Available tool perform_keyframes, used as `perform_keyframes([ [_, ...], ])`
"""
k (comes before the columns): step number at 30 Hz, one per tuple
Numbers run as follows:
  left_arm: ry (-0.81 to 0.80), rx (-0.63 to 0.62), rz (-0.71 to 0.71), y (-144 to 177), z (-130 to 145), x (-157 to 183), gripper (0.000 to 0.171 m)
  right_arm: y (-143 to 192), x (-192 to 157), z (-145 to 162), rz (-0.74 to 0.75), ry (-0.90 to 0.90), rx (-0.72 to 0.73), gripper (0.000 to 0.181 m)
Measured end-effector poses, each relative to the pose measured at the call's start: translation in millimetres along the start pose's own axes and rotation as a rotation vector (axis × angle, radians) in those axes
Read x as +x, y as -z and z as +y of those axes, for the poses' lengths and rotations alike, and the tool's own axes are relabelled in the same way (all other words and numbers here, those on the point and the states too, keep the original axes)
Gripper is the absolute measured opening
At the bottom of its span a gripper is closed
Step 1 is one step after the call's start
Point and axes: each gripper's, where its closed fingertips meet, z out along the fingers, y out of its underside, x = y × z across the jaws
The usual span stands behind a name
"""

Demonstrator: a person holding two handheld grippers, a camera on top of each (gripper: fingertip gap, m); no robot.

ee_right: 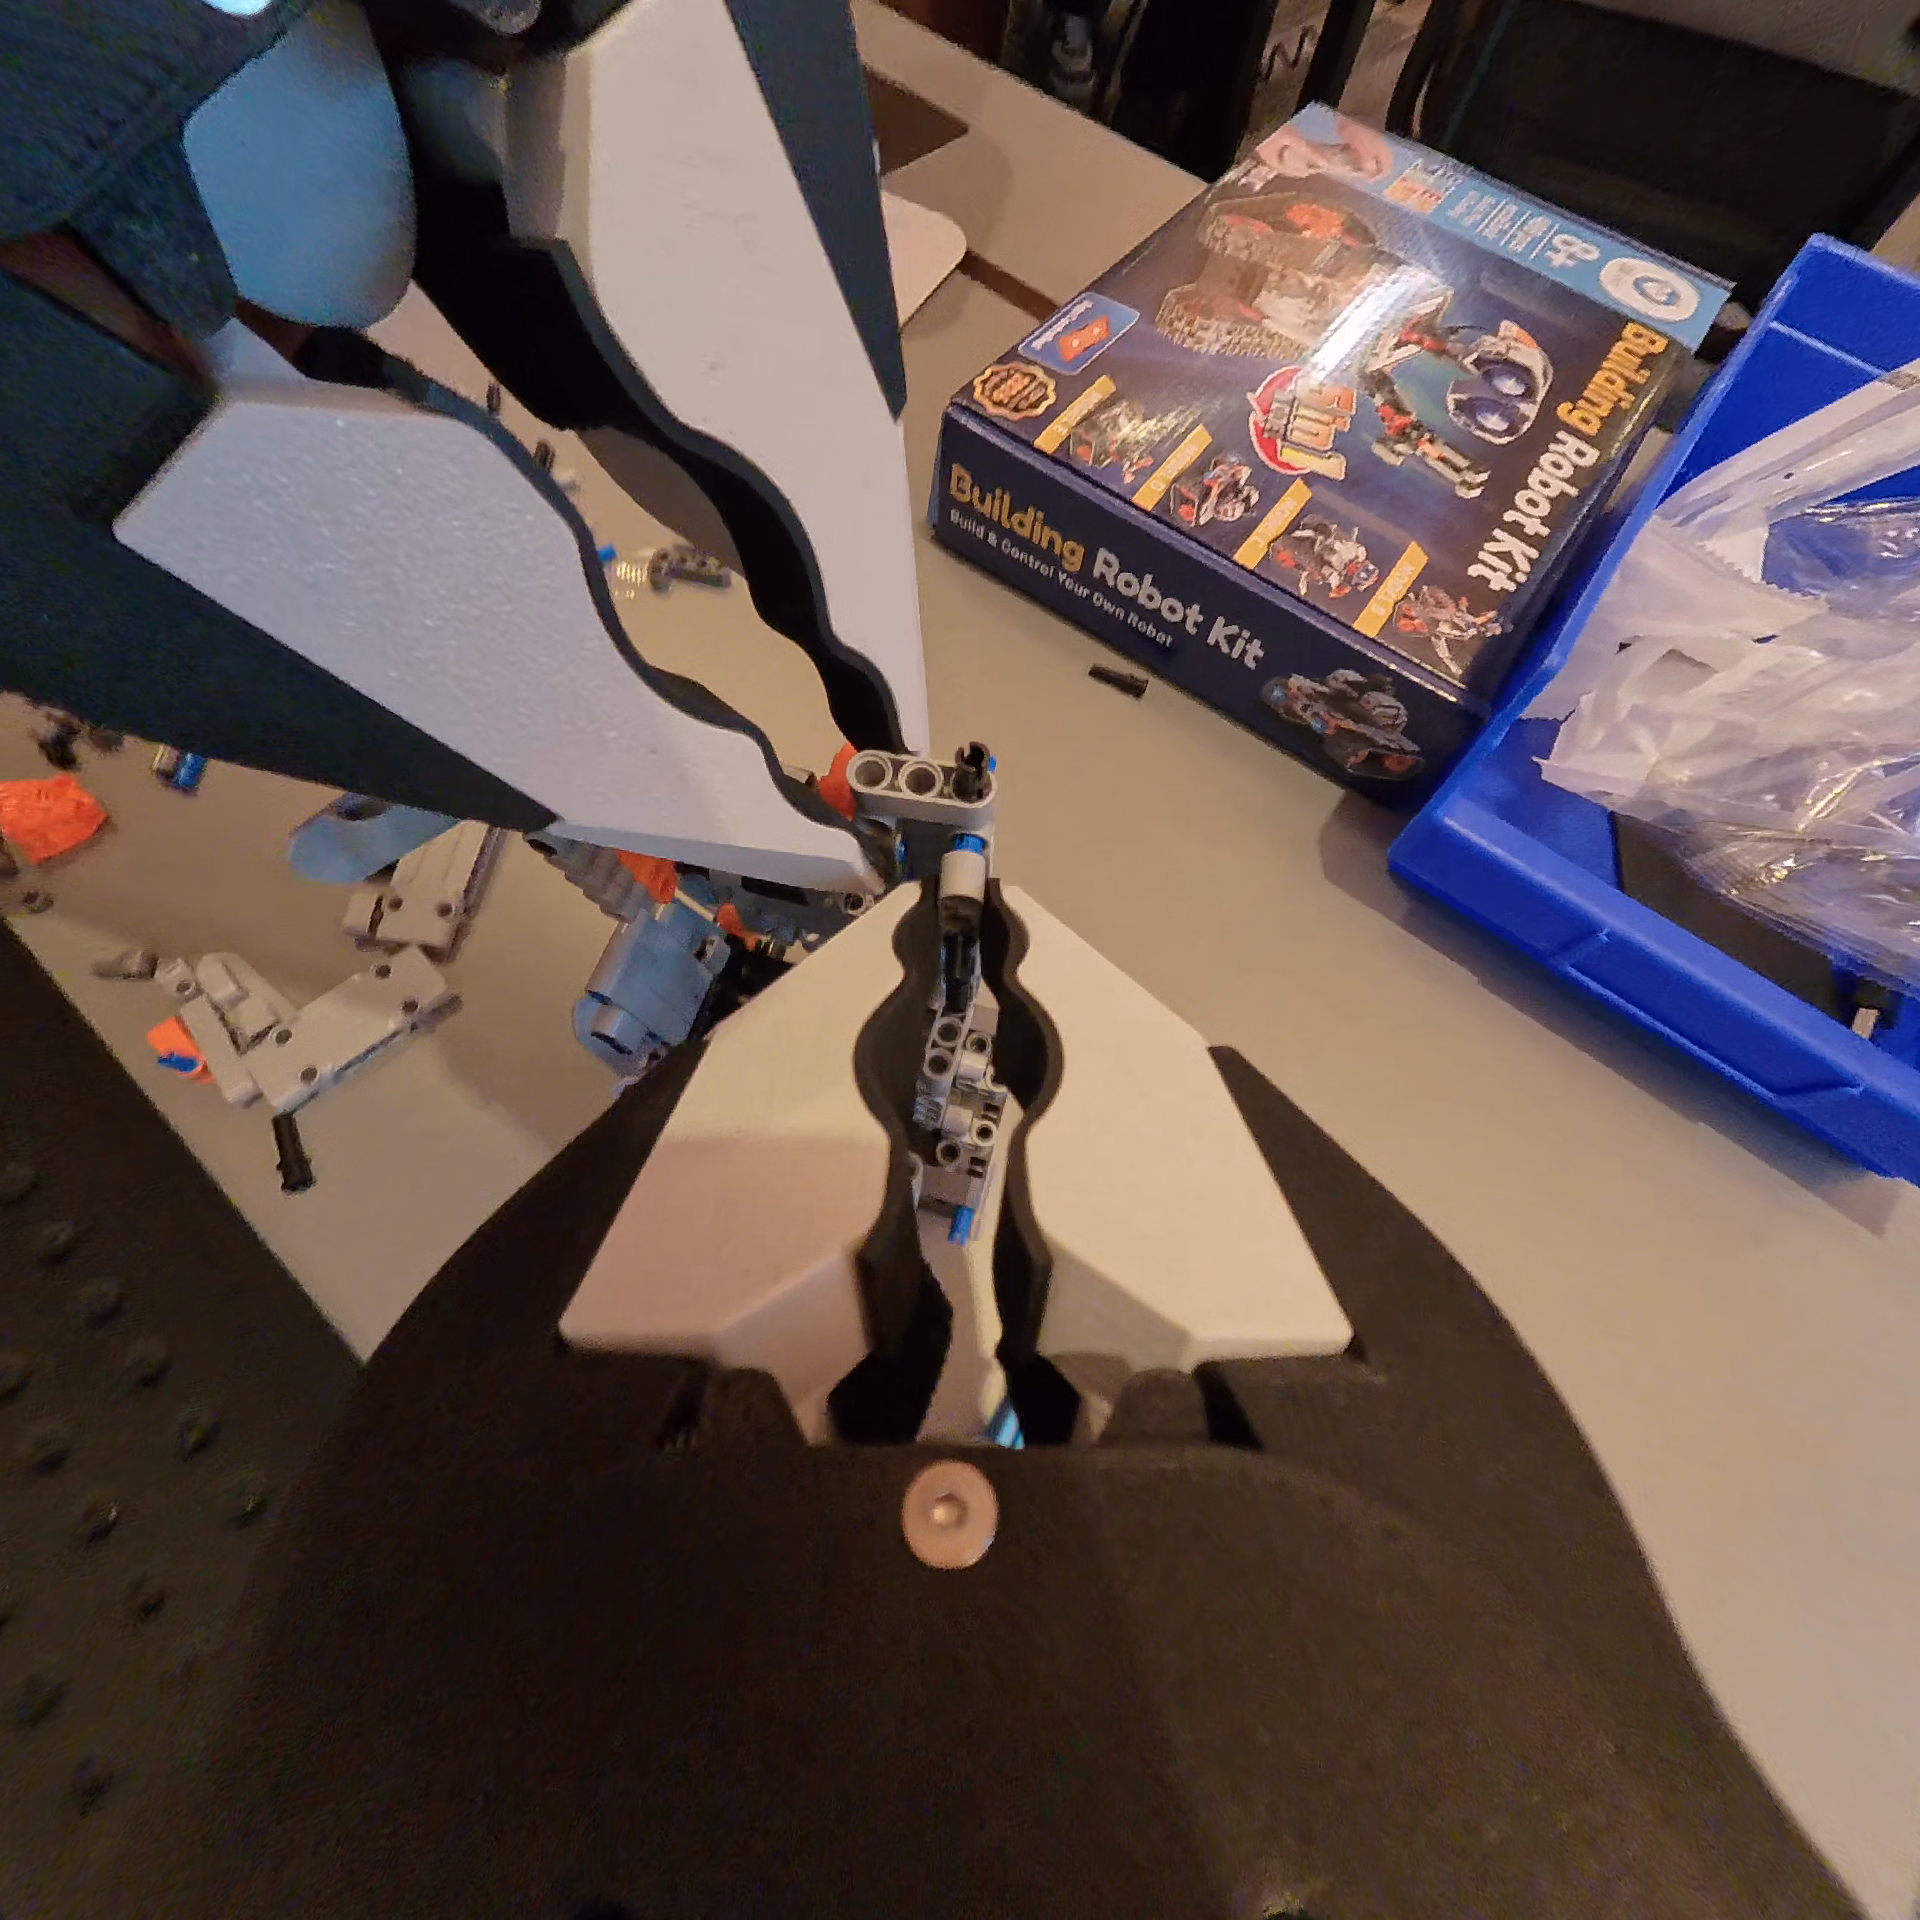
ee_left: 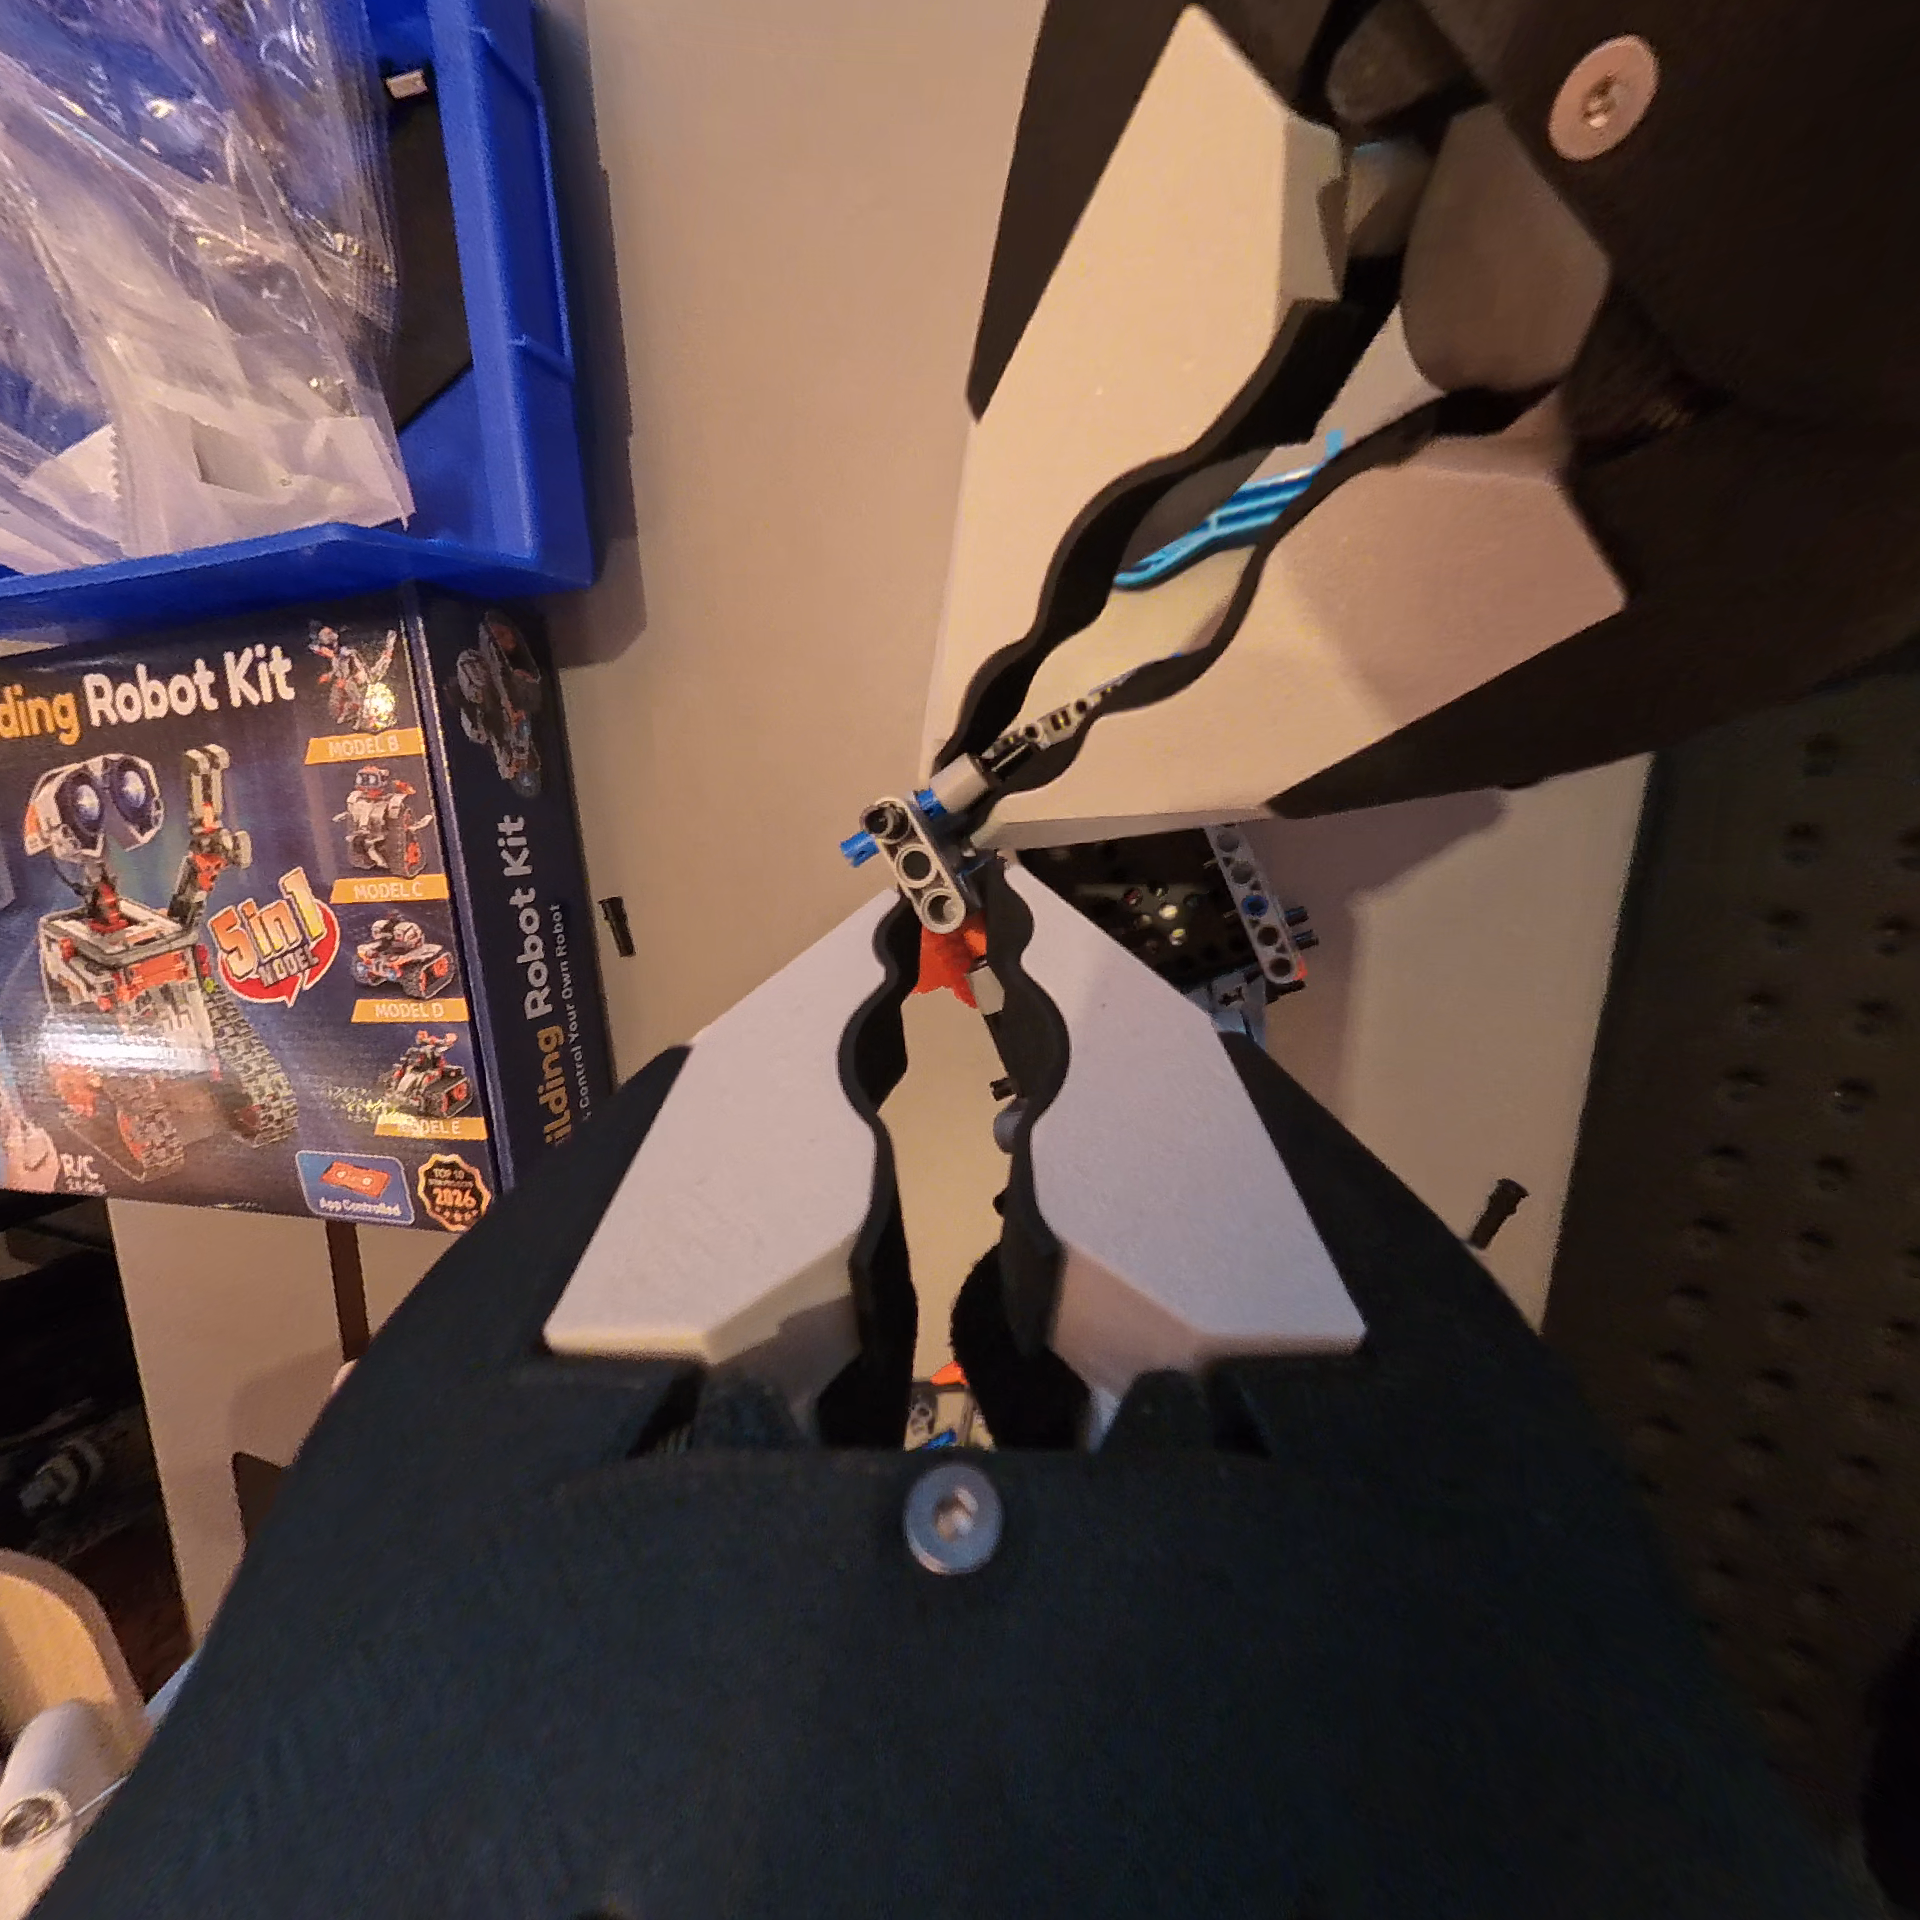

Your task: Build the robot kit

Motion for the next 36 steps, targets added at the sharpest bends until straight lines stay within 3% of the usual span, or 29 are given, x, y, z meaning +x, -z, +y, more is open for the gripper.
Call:
perform_keyframes([
  [1,0.004,-0.013,-0.001,-0.3,1.8,-0.9,0.008,-1.5,-0.6,-0.7,-0.010,-0.014,0.029,0.004],
  [5,0.128,0.045,0.121,-0.1,0.2,-1.7,0.010,6.5,-2.7,0.5,-0.108,-0.080,0.119,0.011],
  [18,0.173,0.082,0.155,-0.3,-1.1,-3.8,0.010,-0.8,0.1,15.7,-0.025,-0.001,0.136,0.005],
  [21,0.159,0.113,0.180,2.2,-3.1,0.0,0.010,9.5,-3.7,17.1,-0.115,-0.010,0.177,0.011],
  [26,0.073,0.197,0.268,9.0,-2.0,8.5,0.011,16.3,-12.8,30.7,-0.269,-0.019,0.171,0.046],
  [34,-0.065,0.249,0.311,17.3,1.5,22.3,0.010,8.8,-30.6,27.1,-0.418,0.033,0.189,0.025],
  [36,-0.090,0.255,0.322,18.5,1.7,26.1,0.010,8.0,-30.9,28.0,-0.443,0.022,0.182,0.030],
])
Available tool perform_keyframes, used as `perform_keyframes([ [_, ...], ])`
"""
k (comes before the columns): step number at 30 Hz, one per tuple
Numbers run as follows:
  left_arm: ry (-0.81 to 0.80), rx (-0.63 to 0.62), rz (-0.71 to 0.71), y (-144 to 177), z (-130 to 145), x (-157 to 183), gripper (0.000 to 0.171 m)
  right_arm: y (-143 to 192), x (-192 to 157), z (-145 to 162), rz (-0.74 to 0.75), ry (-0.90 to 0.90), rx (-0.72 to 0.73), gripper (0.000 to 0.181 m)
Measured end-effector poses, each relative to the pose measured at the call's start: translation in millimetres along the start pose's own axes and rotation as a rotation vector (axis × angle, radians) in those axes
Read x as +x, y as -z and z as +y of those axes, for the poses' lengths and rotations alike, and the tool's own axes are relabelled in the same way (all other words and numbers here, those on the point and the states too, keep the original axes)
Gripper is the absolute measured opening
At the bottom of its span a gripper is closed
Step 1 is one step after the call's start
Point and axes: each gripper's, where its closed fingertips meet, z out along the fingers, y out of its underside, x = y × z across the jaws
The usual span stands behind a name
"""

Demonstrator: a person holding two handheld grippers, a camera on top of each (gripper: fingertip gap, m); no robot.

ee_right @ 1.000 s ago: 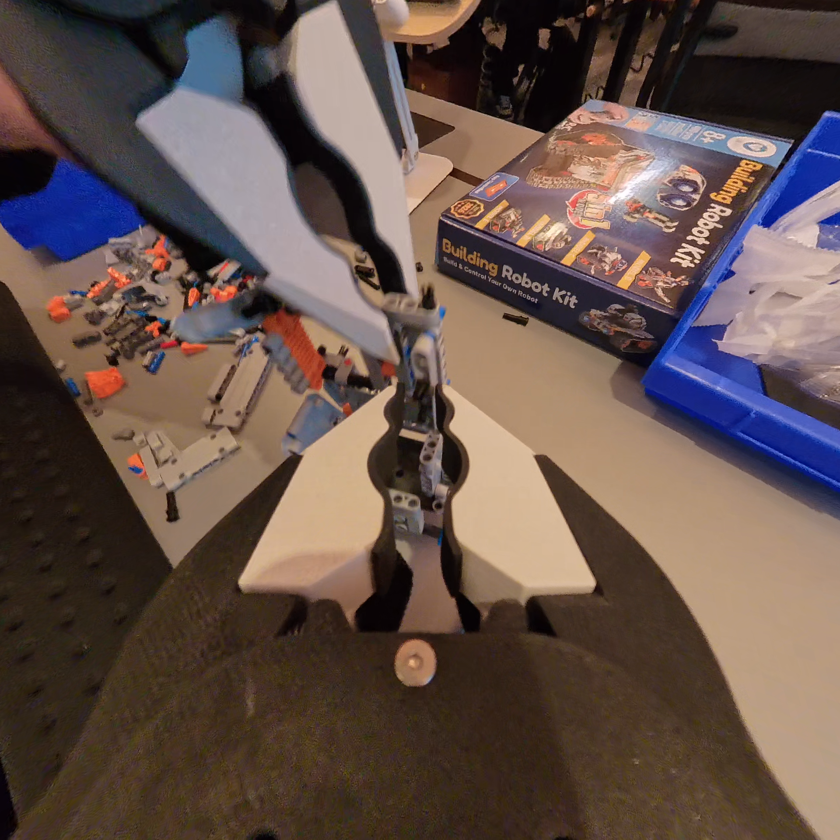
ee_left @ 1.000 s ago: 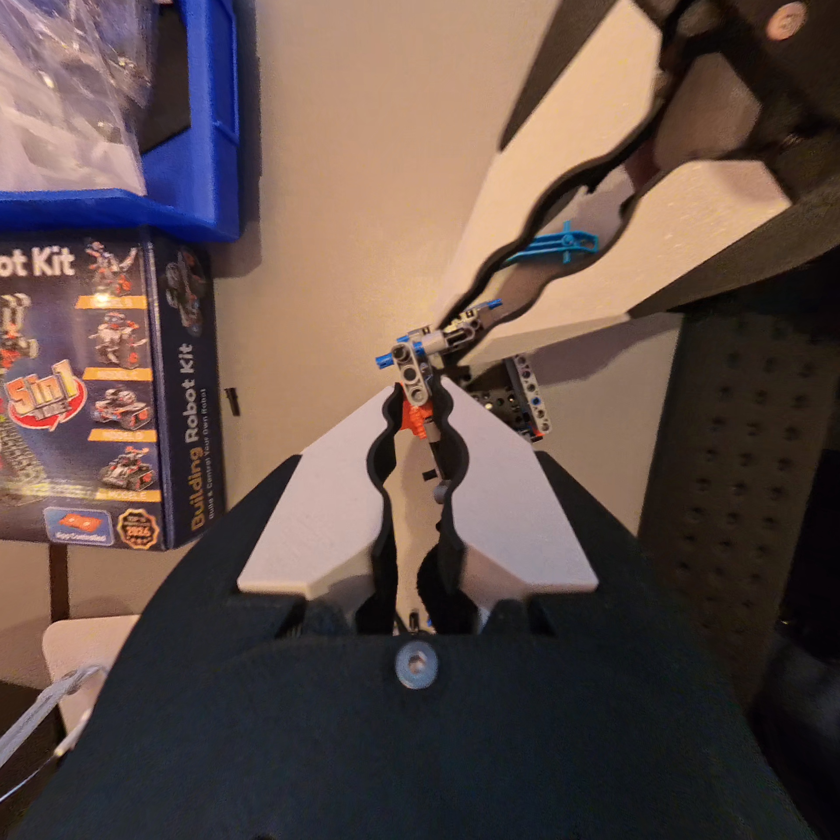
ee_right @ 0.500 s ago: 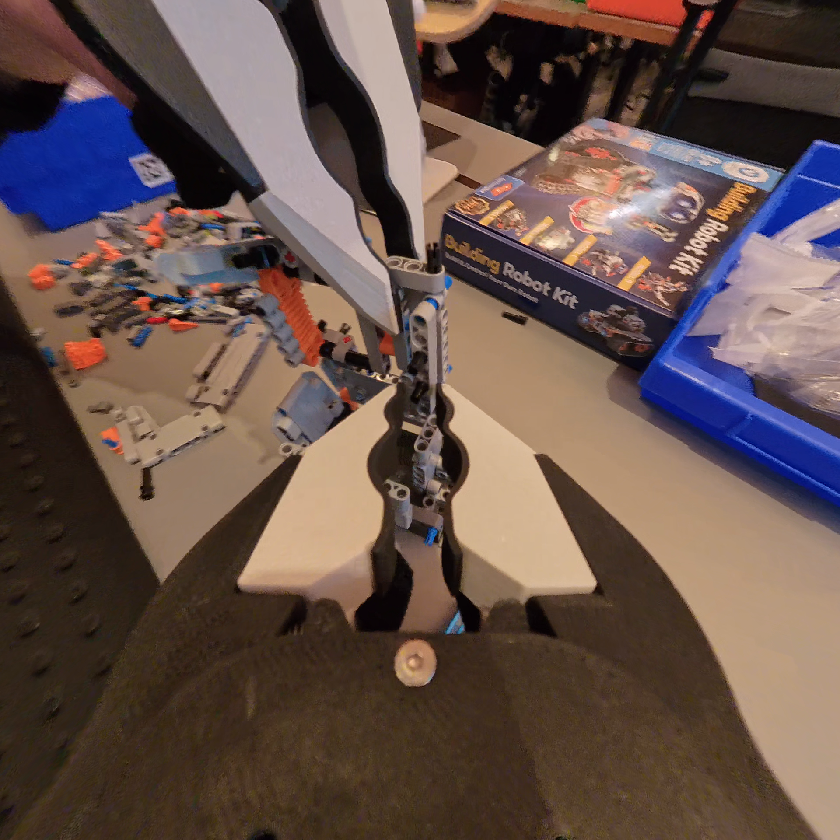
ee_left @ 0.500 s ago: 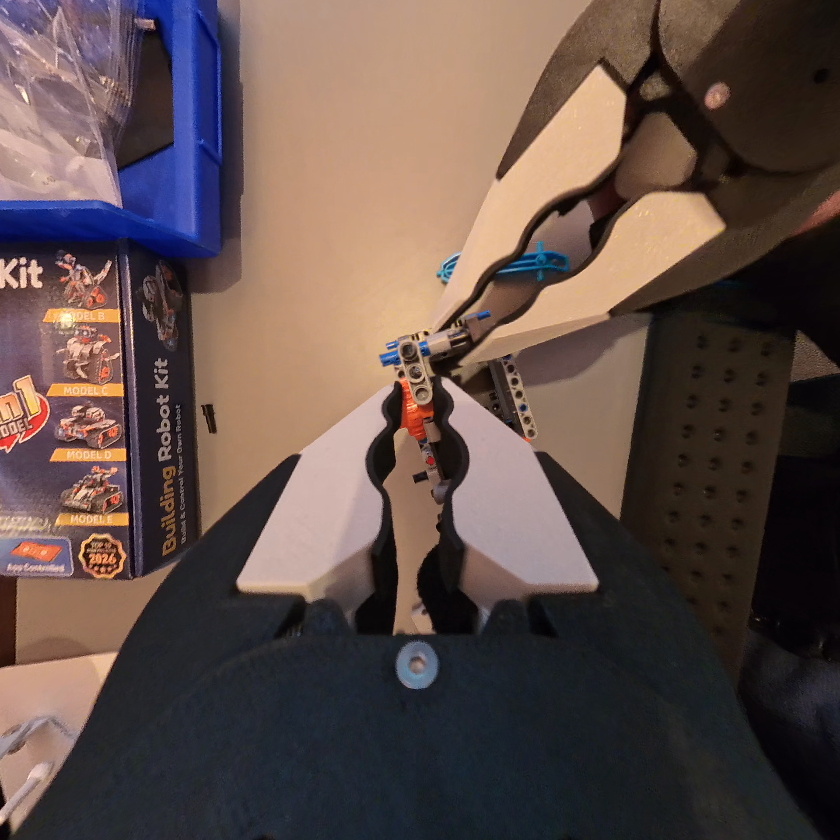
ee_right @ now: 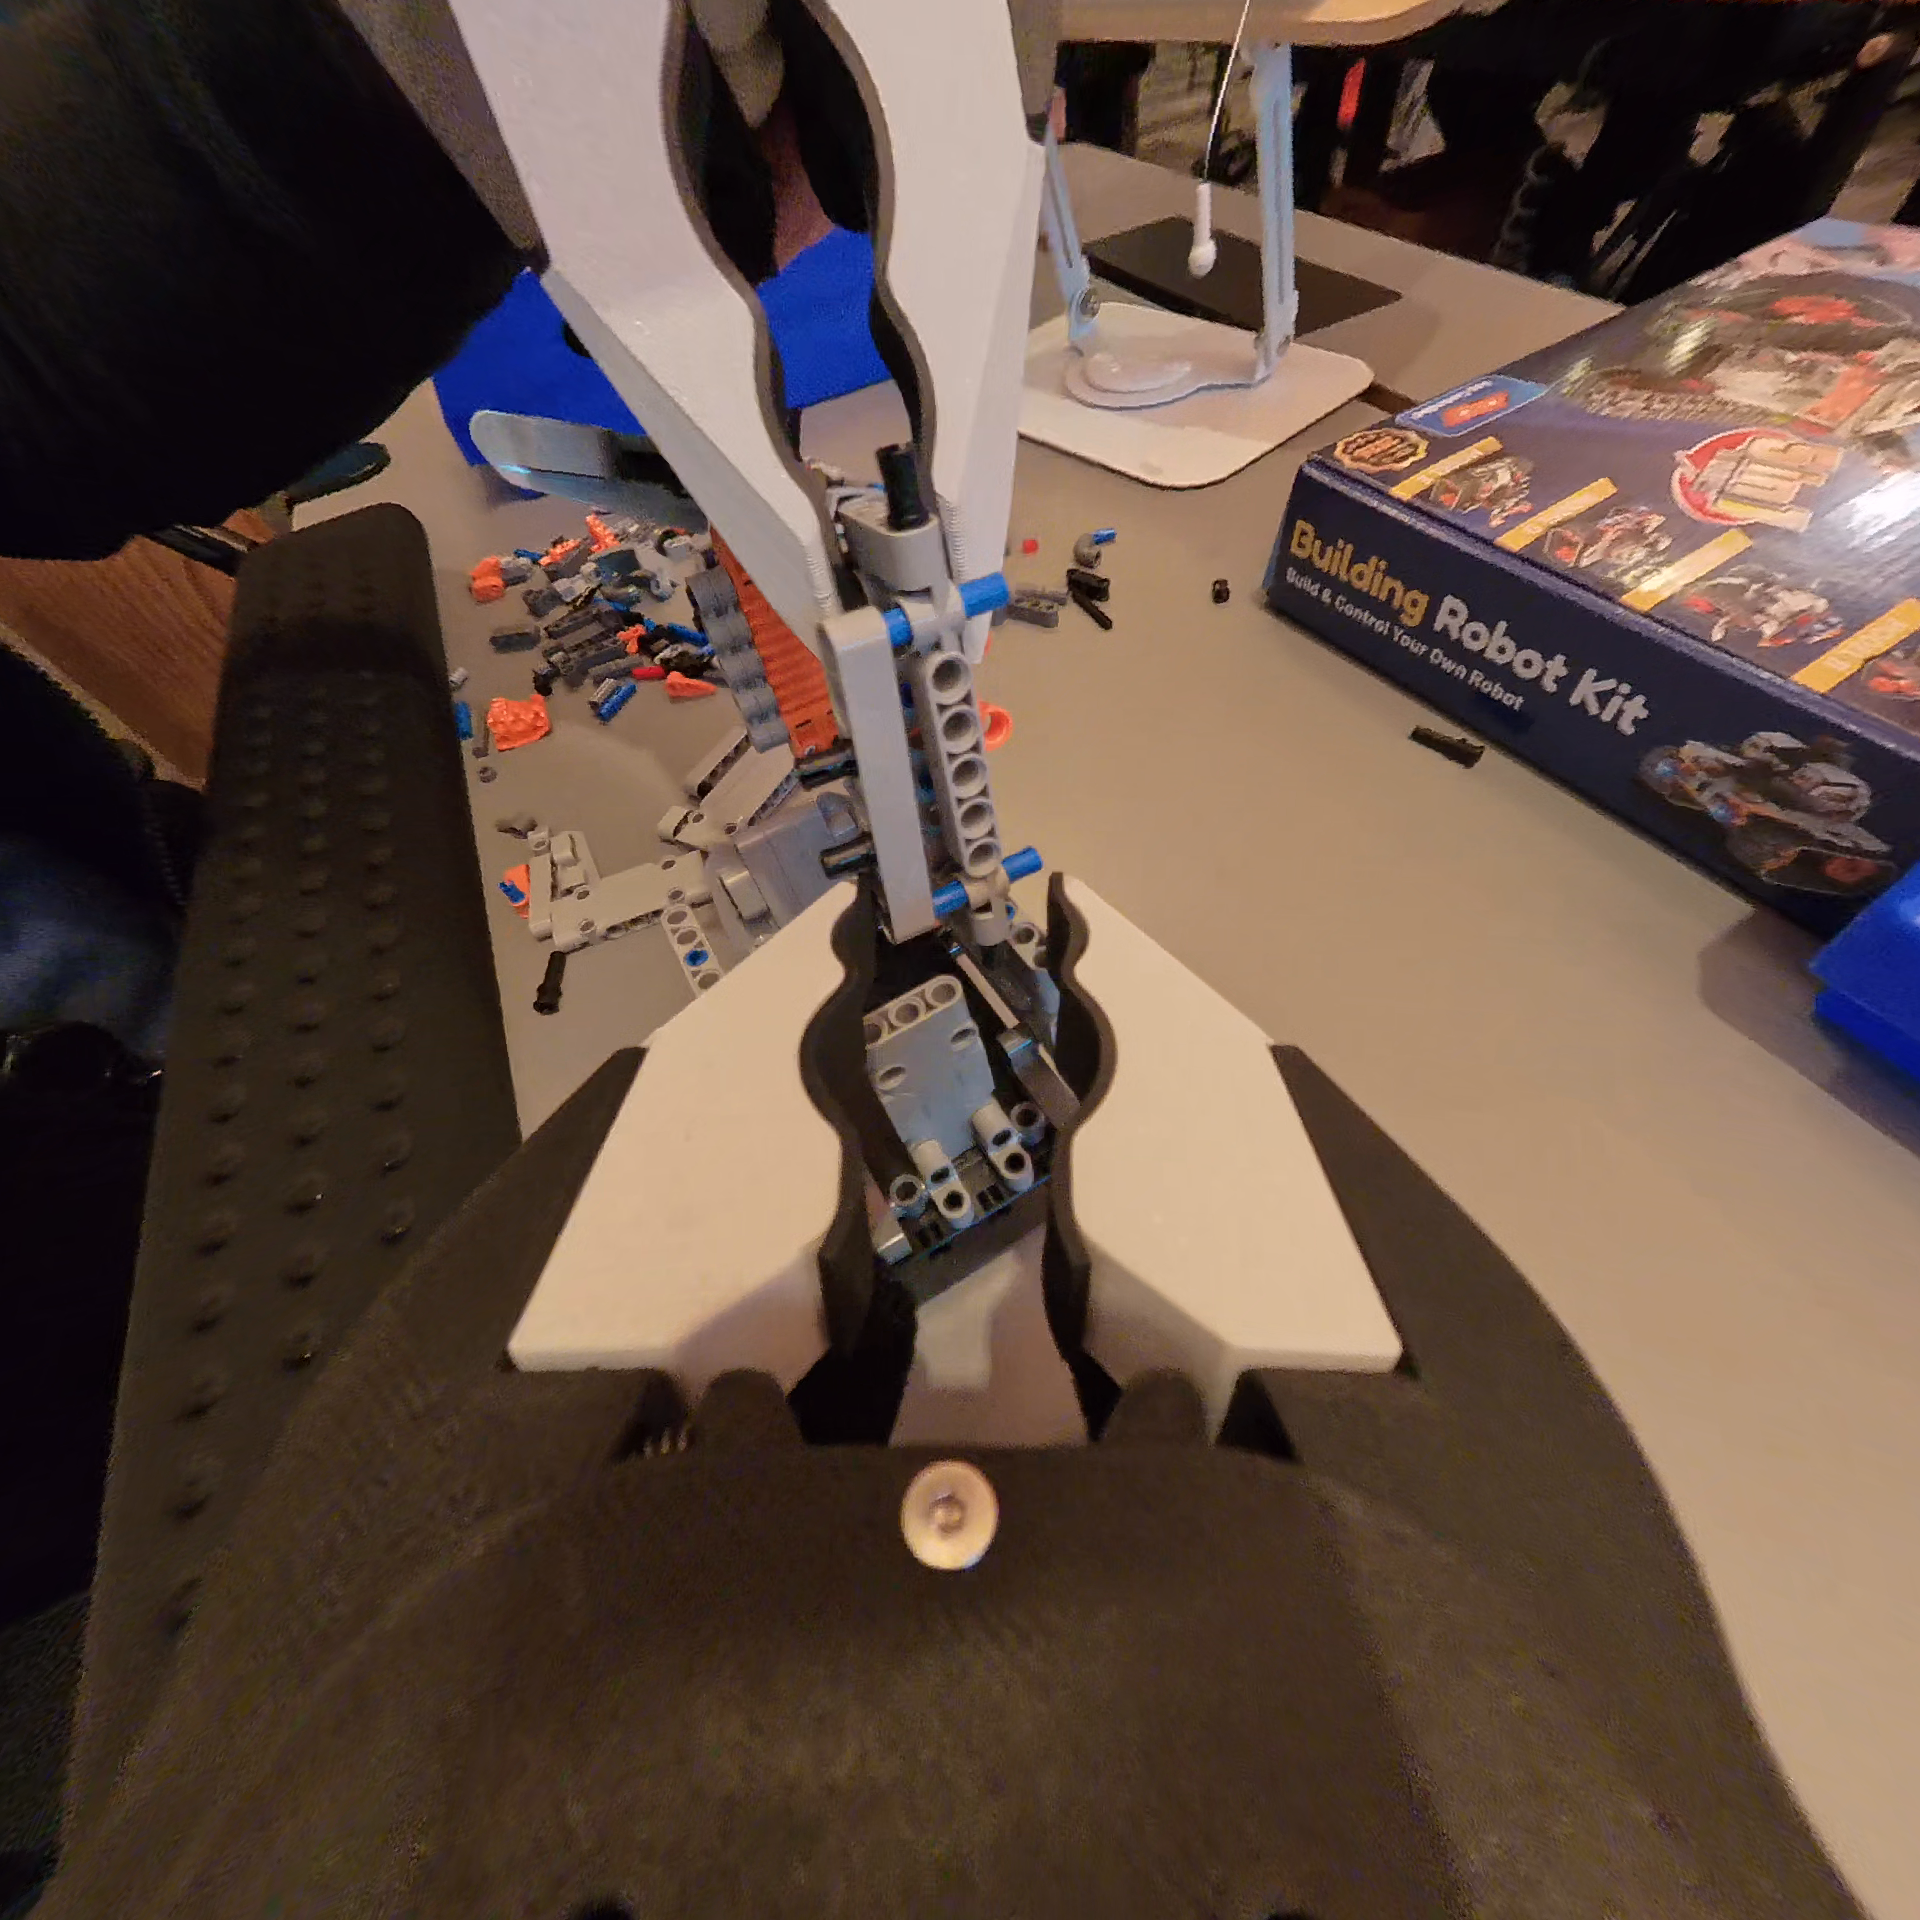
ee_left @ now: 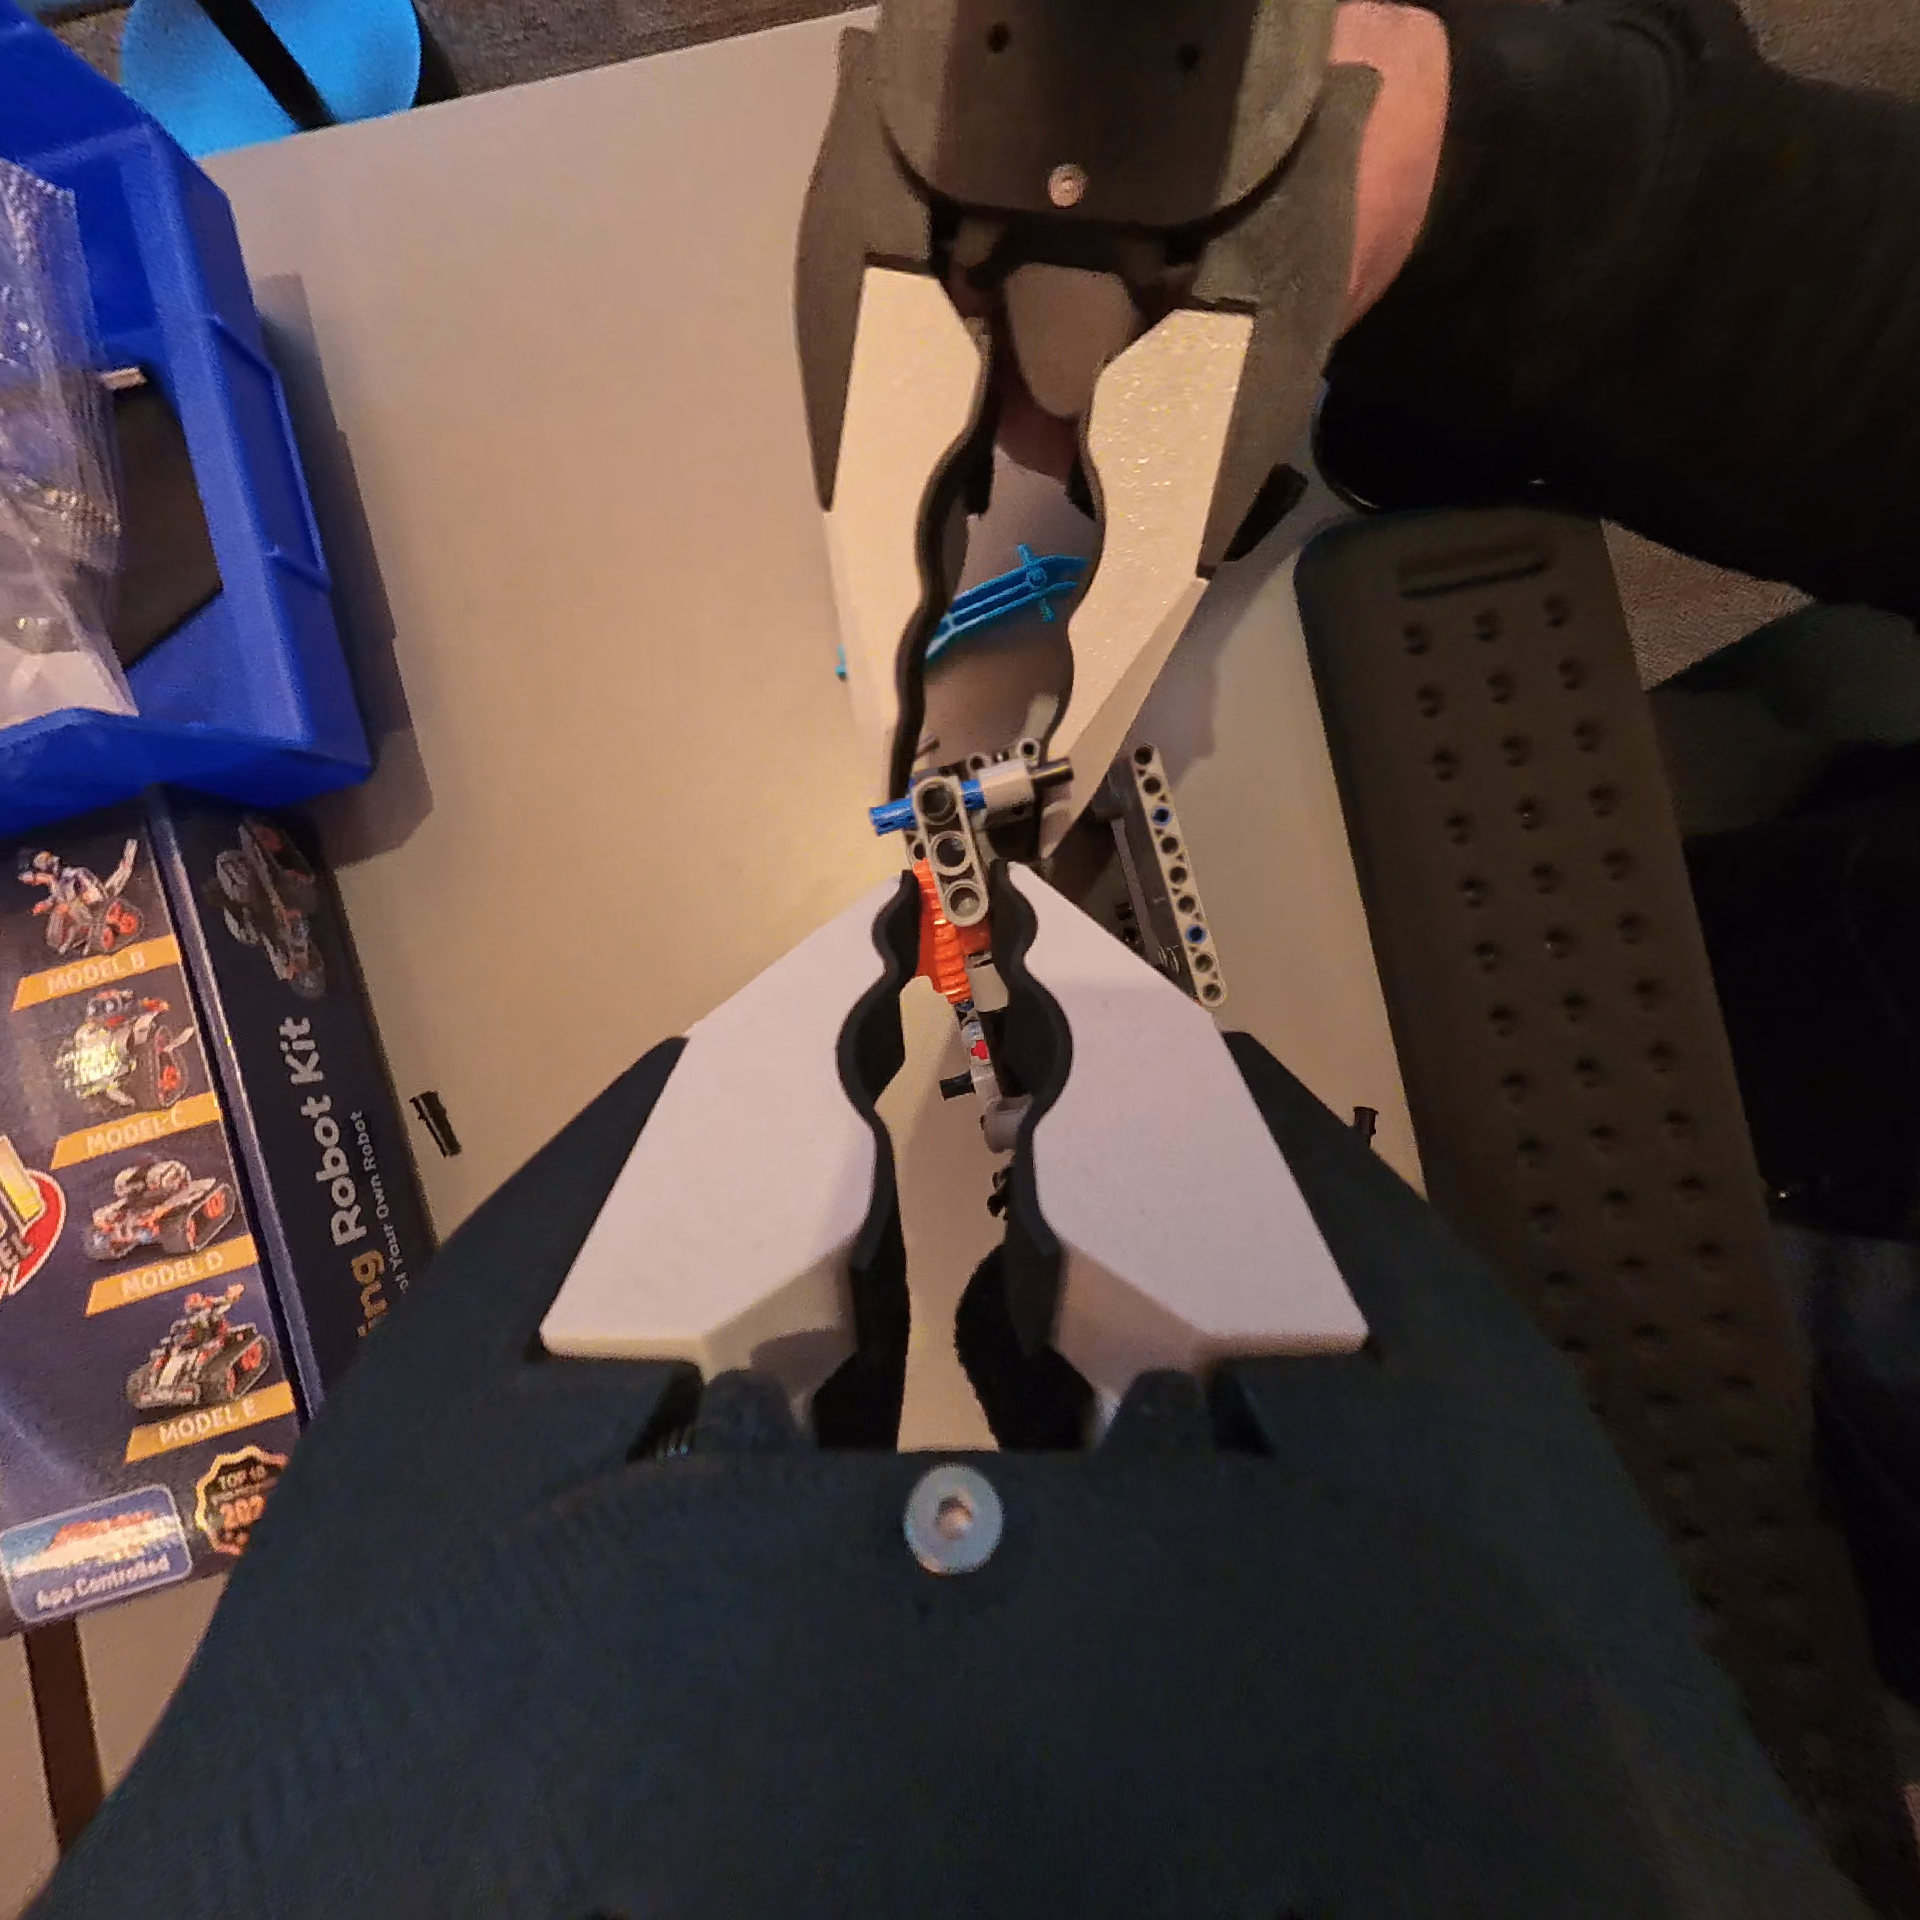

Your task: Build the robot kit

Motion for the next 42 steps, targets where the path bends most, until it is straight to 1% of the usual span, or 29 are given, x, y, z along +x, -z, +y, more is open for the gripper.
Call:
perform_keyframes([
  [5,-0.087,0.031,0.026,-0.4,-3.6,11.2,0.010,-4.0,-12.8,2.6,-0.064,0.048,-0.015,0.032],
  [9,-0.113,0.049,0.043,1.2,-2.9,16.7,0.010,-3.9,-17.5,3.6,-0.067,0.087,-0.024,0.031],
  [10,-0.117,0.061,0.054,1.4,-3.8,18.7,0.010,-3.6,-17.9,4.8,-0.067,0.088,-0.028,0.023],
  [13,-0.136,0.064,0.064,2.2,-2.4,21.9,0.010,-4.5,-21.1,4.4,-0.057,0.114,-0.025,0.022],
  [16,-0.141,0.064,0.057,2.5,-1.4,21.6,0.010,-5.0,-20.8,3.0,-0.058,0.083,-0.009,0.023],
  [17,-0.148,0.061,0.045,2.6,-1.4,21.1,0.010,-3.5,-19.8,2.5,-0.054,0.073,-0.006,0.024],
  [18,-0.155,0.055,0.045,3.0,-0.9,22.1,0.010,-0.1,-18.8,0.0,-0.042,0.073,0.006,0.034],
  [20,-0.164,0.051,0.042,3.6,-0.2,23.2,0.010,11.0,-26.5,-4.3,-0.064,0.108,0.020,0.038],
  [21,-0.170,0.052,0.043,4.0,-0.5,24.6,0.010,17.1,-31.5,-9.2,-0.083,0.122,0.043,0.037],
  [22,-0.178,0.047,0.040,3.8,-0.1,25.4,0.010,21.3,-37.0,-14.6,-0.106,0.126,0.061,0.040],
  [23,-0.186,0.043,0.039,3.5,-0.2,26.1,0.010,23.2,-38.7,-19.7,-0.108,0.123,0.069,0.046],
  [24,-0.192,0.040,0.036,3.1,-0.7,26.4,0.010,23.9,-39.1,-26.5,-0.104,0.115,0.086,0.046],
  [26,-0.207,0.035,0.039,1.8,-1.9,28.5,0.010,21.9,-40.0,-37.3,-0.105,0.107,0.115,0.045],
  [27,-0.213,0.031,0.040,1.2,-2.5,29.8,0.010,20.7,-39.0,-41.3,-0.102,0.102,0.132,0.040],
  [29,-0.230,0.022,0.036,0.0,-3.5,32.3,0.010,16.7,-38.8,-40.8,-0.124,0.088,0.127,0.027],
  [32,-0.255,0.002,0.023,-1.6,-3.2,34.2,0.010,16.0,-40.6,-38.6,-0.133,0.123,0.142,0.021],
  [33,-0.262,-0.003,0.015,-1.8,-3.1,33.7,0.009,15.9,-41.4,-37.6,-0.140,0.127,0.144,0.014],
  [34,-0.265,-0.007,0.017,-1.8,-3.1,33.7,0.009,15.7,-41.3,-37.5,-0.138,0.129,0.145,0.013],
  [36,-0.270,-0.022,0.012,-2.1,-2.5,32.8,0.010,15.6,-40.8,-37.4,-0.137,0.122,0.140,0.014],
  [38,-0.279,-0.037,-0.019,-3.0,-2.9,29.9,0.010,17.2,-37.8,-37.2,-0.158,0.065,0.142,0.017],
  [40,-0.282,-0.034,-0.006,-4.7,-4.3,33.1,0.010,21.3,-38.1,-35.3,-0.149,0.076,0.143,0.023],
  [42,-0.304,-0.031,-0.018,-4.9,-5.3,33.7,0.010,26.9,-32.5,-30.1,-0.101,0.083,0.126,0.034],
])
